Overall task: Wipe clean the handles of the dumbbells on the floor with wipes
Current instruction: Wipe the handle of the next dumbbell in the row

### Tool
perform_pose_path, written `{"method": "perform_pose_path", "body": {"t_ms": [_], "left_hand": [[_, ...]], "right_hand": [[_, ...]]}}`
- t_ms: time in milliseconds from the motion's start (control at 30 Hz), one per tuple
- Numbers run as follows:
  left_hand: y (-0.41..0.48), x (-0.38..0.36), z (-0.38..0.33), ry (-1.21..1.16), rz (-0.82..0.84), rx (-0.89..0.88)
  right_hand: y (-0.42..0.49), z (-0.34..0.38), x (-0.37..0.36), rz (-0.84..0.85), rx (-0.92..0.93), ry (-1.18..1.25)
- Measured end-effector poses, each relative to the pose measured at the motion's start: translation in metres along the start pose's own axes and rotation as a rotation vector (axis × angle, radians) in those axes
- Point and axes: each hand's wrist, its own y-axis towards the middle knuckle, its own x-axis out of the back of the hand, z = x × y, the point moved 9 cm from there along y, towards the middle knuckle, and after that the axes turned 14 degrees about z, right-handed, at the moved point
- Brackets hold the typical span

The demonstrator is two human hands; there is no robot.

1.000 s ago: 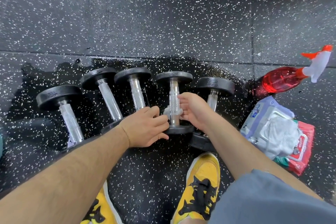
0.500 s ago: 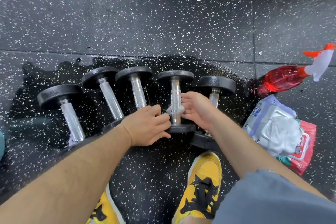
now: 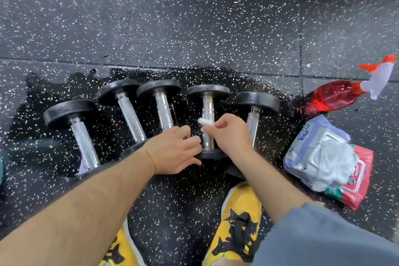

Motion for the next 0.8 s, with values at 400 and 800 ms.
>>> {"method": "perform_pose_path", "body": {"t_ms": [400, 800], "left_hand": [[0.001, 0.0, 0.001, -0.036, -0.054, -0.02], [-0.001, 0.001, -0.001, -0.022, -0.035, -0.011]], "right_hand": [[0.001, 0.06, -0.019, -0.151, 0.425, -0.591], [0.007, 0.03, 0.002, -0.165, 0.278, -0.181]]}}
